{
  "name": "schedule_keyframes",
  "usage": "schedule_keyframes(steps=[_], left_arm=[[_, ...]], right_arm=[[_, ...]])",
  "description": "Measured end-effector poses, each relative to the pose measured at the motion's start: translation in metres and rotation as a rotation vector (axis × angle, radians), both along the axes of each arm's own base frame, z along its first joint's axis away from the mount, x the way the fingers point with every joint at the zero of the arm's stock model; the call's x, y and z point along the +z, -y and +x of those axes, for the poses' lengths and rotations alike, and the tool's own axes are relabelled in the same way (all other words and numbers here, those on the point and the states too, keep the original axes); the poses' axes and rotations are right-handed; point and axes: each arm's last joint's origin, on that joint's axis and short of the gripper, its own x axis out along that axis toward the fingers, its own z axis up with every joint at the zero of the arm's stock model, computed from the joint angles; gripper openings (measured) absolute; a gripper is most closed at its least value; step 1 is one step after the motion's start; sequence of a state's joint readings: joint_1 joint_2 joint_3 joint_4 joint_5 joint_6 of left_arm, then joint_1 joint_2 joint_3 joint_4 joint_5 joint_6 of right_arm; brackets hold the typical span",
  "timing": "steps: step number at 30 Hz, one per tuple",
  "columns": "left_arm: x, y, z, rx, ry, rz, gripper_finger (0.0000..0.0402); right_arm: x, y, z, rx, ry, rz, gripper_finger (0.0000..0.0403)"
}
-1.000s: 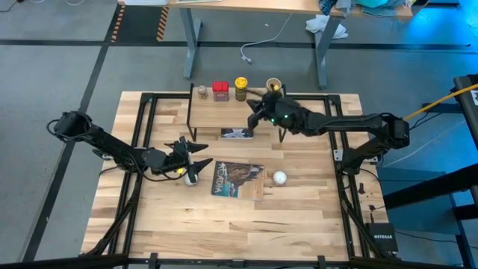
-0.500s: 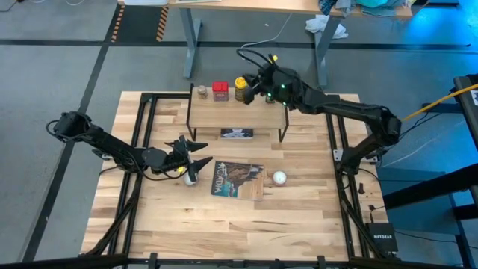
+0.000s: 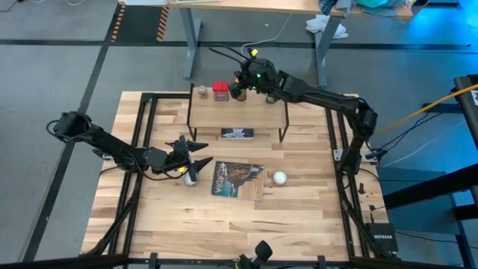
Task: Shelf spices
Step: Return to Home Position
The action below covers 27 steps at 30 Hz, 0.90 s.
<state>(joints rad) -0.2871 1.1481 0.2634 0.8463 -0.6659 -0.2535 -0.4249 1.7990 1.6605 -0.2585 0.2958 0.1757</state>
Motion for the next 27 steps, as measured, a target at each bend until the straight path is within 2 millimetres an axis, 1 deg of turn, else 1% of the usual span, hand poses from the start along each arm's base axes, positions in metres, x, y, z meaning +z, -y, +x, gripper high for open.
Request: schedule_keyframes(steps=[4, 27], left_arm=[[0.000, 0.000, 0.000, 0.000, 0.001, -0.001, 0.0294], [0.000, 0.000, 0.000, 0.001, 0.005, -0.007, 0.0294]], right_arm=[[-0.005, 0.005, 0.002, -0.011, -0.012, 0.013, 0.0004], [-0.018, 0.006, -0.006, -0.061, -0.143, 0.074, 0.0004]])
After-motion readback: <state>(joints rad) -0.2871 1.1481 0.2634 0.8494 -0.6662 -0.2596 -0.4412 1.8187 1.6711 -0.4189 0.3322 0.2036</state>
